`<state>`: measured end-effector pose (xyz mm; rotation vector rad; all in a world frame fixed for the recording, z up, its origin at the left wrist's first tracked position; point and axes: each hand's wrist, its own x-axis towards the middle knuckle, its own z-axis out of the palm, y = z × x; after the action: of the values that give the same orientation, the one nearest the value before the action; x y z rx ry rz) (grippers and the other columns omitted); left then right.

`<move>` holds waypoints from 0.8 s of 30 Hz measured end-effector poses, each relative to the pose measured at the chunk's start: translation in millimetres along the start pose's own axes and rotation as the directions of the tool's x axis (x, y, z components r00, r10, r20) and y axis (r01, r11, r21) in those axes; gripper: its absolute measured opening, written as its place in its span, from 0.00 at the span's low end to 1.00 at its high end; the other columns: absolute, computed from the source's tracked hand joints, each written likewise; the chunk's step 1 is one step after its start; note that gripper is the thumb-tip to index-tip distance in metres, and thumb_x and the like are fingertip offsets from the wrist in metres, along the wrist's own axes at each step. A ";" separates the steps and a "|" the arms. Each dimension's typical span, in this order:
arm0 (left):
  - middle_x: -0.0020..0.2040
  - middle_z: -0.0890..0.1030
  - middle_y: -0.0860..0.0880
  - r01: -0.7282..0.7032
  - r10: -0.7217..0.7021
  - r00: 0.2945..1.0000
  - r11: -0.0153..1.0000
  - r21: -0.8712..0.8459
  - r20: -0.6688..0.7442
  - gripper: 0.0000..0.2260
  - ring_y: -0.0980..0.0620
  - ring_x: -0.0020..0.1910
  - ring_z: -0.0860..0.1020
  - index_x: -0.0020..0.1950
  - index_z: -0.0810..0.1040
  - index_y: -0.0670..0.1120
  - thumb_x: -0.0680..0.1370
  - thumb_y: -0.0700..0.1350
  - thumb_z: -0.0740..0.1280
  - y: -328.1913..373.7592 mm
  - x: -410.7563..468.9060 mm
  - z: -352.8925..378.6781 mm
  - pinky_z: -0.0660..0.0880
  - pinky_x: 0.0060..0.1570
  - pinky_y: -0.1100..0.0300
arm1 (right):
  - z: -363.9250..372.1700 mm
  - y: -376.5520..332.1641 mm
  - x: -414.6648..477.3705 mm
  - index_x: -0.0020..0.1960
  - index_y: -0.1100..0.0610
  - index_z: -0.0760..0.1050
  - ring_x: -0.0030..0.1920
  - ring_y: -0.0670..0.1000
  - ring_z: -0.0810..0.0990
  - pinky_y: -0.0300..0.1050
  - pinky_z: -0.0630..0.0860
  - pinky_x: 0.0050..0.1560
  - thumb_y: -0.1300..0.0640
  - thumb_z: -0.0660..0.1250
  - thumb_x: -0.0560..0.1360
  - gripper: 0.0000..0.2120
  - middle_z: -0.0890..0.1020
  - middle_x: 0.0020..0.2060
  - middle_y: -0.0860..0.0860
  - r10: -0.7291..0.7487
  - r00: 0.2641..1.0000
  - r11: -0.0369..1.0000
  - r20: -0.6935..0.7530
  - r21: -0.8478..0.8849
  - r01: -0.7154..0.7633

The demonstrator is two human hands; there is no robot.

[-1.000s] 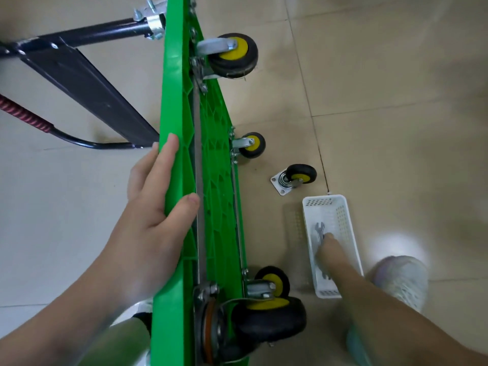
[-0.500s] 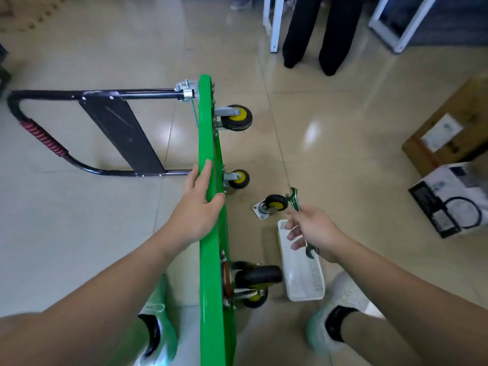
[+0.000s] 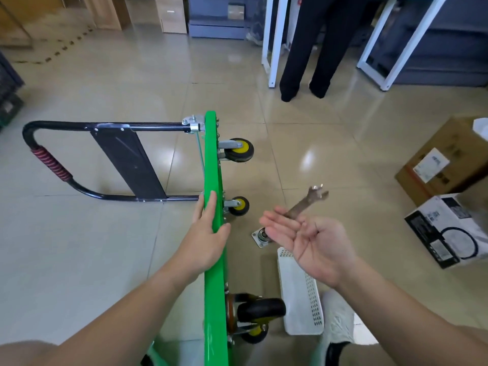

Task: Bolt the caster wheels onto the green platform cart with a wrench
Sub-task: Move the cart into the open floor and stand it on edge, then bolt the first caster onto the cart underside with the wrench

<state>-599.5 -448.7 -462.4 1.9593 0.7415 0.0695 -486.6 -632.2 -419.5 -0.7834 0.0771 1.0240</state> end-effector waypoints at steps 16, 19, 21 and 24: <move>0.83 0.42 0.64 -0.005 0.005 1.000 0.999 -0.031 -0.018 0.32 0.67 0.71 0.56 0.84 0.46 0.62 0.86 0.49 0.61 -7.8 4.5 5.2 0.59 0.62 0.67 | 11.2 2.2 10.3 0.54 0.49 0.79 0.33 0.42 0.71 0.39 0.71 0.44 0.41 0.53 0.83 0.19 0.75 0.31 0.38 0.029 0.996 0.274 0.087 -0.959 0.076; 0.83 0.42 0.63 -0.004 0.003 1.000 0.999 -0.041 -0.020 0.32 0.69 0.68 0.54 0.84 0.46 0.62 0.86 0.48 0.61 -10.1 5.2 6.4 0.60 0.57 0.71 | 8.1 11.3 11.6 0.53 0.52 0.79 0.35 0.48 0.79 0.48 0.79 0.47 0.46 0.62 0.81 0.12 0.81 0.37 0.51 0.046 0.985 0.317 0.166 -0.938 0.143; 0.83 0.42 0.63 0.007 -0.007 1.000 0.999 -0.052 -0.013 0.32 0.69 0.67 0.53 0.84 0.47 0.62 0.86 0.48 0.61 -11.0 6.3 6.8 0.60 0.47 0.80 | 6.0 16.3 12.6 0.50 0.53 0.79 0.38 0.50 0.83 0.51 0.82 0.50 0.52 0.67 0.80 0.05 0.84 0.43 0.56 0.014 0.977 0.318 0.214 -0.927 0.199; 0.83 0.44 0.64 -0.006 0.003 1.000 0.993 -0.120 -0.029 0.31 0.69 0.68 0.54 0.84 0.49 0.62 0.86 0.48 0.61 -14.3 8.0 8.3 0.60 0.50 0.83 | 7.4 24.6 11.8 0.47 0.55 0.80 0.38 0.48 0.84 0.42 0.80 0.45 0.59 0.72 0.77 0.01 0.84 0.38 0.51 -0.032 0.961 0.357 0.274 -0.895 0.267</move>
<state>-596.8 -446.5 -480.4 1.8484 0.7353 0.1424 -501.7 -612.1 -432.3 -1.6921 -0.8594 0.9092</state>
